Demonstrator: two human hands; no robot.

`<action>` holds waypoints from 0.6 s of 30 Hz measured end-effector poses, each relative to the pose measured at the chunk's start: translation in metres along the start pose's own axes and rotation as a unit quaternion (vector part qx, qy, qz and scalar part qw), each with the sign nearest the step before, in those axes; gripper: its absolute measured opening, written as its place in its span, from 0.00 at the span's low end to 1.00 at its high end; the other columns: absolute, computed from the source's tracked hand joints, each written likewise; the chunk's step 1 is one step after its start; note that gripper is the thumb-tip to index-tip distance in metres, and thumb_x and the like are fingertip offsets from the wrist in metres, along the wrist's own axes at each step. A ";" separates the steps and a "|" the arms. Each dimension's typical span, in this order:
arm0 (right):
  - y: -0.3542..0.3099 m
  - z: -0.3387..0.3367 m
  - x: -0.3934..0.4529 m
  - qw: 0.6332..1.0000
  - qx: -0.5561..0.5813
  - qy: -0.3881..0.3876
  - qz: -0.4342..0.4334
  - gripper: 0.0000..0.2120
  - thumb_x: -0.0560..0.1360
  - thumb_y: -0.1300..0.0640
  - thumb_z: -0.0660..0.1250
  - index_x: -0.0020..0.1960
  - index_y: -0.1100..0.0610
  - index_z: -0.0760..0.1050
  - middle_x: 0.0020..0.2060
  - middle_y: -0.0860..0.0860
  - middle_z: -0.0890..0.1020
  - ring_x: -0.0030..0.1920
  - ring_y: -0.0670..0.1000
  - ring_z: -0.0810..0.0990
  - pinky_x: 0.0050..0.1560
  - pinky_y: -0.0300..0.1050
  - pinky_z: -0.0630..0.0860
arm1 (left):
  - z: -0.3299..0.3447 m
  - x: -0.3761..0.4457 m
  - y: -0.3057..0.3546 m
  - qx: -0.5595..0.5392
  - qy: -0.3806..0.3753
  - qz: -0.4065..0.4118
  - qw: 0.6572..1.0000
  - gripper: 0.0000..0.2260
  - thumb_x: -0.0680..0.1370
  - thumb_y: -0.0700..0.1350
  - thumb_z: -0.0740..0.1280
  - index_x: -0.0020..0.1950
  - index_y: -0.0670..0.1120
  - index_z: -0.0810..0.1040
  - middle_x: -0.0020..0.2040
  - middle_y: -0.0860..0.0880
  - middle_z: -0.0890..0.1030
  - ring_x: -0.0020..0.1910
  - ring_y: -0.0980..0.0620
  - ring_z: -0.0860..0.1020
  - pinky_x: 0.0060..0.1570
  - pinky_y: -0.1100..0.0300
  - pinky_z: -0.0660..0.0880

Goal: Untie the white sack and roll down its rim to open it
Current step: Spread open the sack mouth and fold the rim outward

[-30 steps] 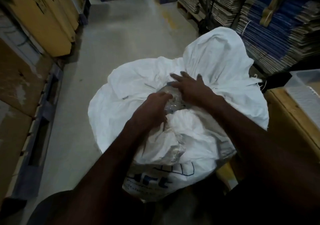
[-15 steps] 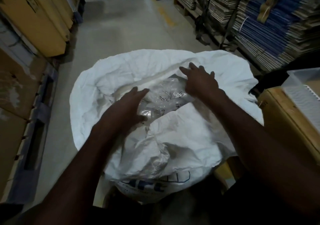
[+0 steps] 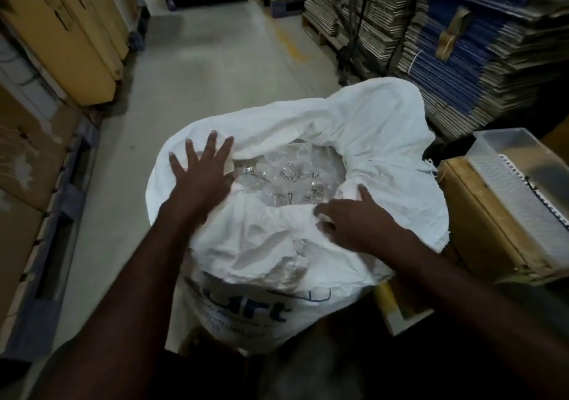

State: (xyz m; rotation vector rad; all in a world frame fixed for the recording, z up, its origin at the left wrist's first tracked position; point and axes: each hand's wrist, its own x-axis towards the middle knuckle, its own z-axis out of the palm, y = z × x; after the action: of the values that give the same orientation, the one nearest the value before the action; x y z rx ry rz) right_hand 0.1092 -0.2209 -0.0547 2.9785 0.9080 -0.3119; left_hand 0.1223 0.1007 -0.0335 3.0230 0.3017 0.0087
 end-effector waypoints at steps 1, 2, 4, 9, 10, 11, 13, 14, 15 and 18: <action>0.007 -0.002 -0.007 0.999 -0.018 -0.023 0.015 0.16 0.83 0.45 0.60 0.67 0.48 0.76 0.61 0.47 0.83 0.65 0.50 0.81 0.79 0.70 0.49 | 0.002 -0.002 -0.008 0.001 -0.012 -0.003 1.000 0.33 0.88 0.61 0.59 0.88 0.64 0.44 0.89 0.56 0.41 0.88 0.35 0.41 0.80 0.24 0.42; 0.012 -0.006 -0.014 0.998 -0.036 -0.031 0.028 0.12 0.83 0.47 0.61 0.60 0.49 0.79 0.57 0.49 0.85 0.62 0.52 0.83 0.80 0.67 0.52 | 0.003 -0.005 -0.013 0.000 -0.024 -0.003 1.000 0.33 0.88 0.60 0.59 0.88 0.64 0.44 0.89 0.56 0.41 0.88 0.35 0.42 0.81 0.25 0.41; 0.015 -0.016 -0.027 0.998 -0.037 0.002 0.050 0.10 0.81 0.49 0.61 0.43 0.50 0.77 0.48 0.51 0.87 0.54 0.55 0.85 0.76 0.59 0.62 | 0.003 -0.010 -0.017 -0.006 -0.036 0.002 0.999 0.34 0.87 0.59 0.61 0.88 0.64 0.45 0.89 0.56 0.41 0.88 0.35 0.42 0.81 0.25 0.41; -0.012 -0.044 -0.049 0.989 0.053 0.130 0.038 0.09 0.81 0.46 0.66 0.55 0.47 0.83 0.49 0.49 0.87 0.54 0.56 0.84 0.49 0.44 0.66 | -0.013 -0.028 0.002 -0.036 0.014 0.049 0.998 0.29 0.88 0.53 0.63 0.87 0.62 0.56 0.89 0.51 0.52 0.88 0.38 0.49 0.81 0.27 0.44; -0.018 -0.050 -0.051 0.985 0.079 0.151 0.026 0.11 0.82 0.44 0.66 0.61 0.44 0.82 0.52 0.46 0.87 0.57 0.55 0.83 0.52 0.45 0.69 | -0.019 -0.036 0.007 -0.054 0.029 0.068 0.996 0.28 0.88 0.52 0.64 0.87 0.61 0.59 0.89 0.52 0.56 0.88 0.41 0.52 0.82 0.29 0.44; -0.024 -0.056 -0.055 0.980 0.115 0.165 0.014 0.14 0.82 0.41 0.66 0.64 0.43 0.81 0.55 0.44 0.87 0.59 0.53 0.82 0.55 0.45 0.72 | -0.026 -0.045 0.013 -0.076 0.042 0.090 0.992 0.26 0.88 0.51 0.64 0.85 0.61 0.63 0.88 0.53 0.60 0.88 0.43 0.54 0.83 0.31 0.44; -0.032 -0.060 -0.060 0.973 0.161 0.166 -0.020 0.23 0.78 0.34 0.68 0.70 0.42 0.77 0.62 0.41 0.84 0.64 0.49 0.80 0.60 0.47 0.77 | -0.039 -0.068 0.023 -0.120 0.053 0.137 0.982 0.23 0.87 0.49 0.66 0.83 0.60 0.69 0.84 0.55 0.69 0.86 0.47 0.62 0.84 0.34 0.45; -0.036 -0.058 -0.064 0.975 0.156 0.154 -0.041 0.29 0.75 0.31 0.69 0.73 0.42 0.75 0.66 0.41 0.81 0.68 0.48 0.78 0.64 0.48 0.76 | -0.042 -0.079 0.027 -0.134 0.048 0.165 0.976 0.22 0.87 0.50 0.67 0.81 0.59 0.71 0.81 0.55 0.72 0.84 0.49 0.66 0.85 0.35 0.47; -0.039 -0.052 -0.067 0.980 0.135 0.136 -0.060 0.36 0.72 0.29 0.71 0.76 0.43 0.71 0.70 0.43 0.78 0.71 0.48 0.76 0.69 0.50 0.73 | -0.044 -0.091 0.031 -0.138 0.038 0.194 0.971 0.21 0.86 0.51 0.68 0.80 0.60 0.72 0.79 0.56 0.75 0.81 0.51 0.69 0.84 0.35 0.49; -0.051 -0.025 -0.071 0.989 0.026 0.116 -0.092 0.54 0.64 0.27 0.74 0.82 0.49 0.61 0.78 0.51 0.69 0.78 0.56 0.67 0.77 0.61 0.64 | -0.042 -0.124 0.038 -0.111 -0.010 0.250 0.962 0.28 0.80 0.68 0.66 0.79 0.61 0.73 0.77 0.58 0.76 0.81 0.50 0.69 0.83 0.34 0.53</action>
State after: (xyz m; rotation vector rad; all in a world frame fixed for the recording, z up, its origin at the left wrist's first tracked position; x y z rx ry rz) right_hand 0.0280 -0.2164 -0.0142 3.0286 1.2192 0.0126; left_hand 0.0080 0.0437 0.0126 2.7836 -0.4402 0.0478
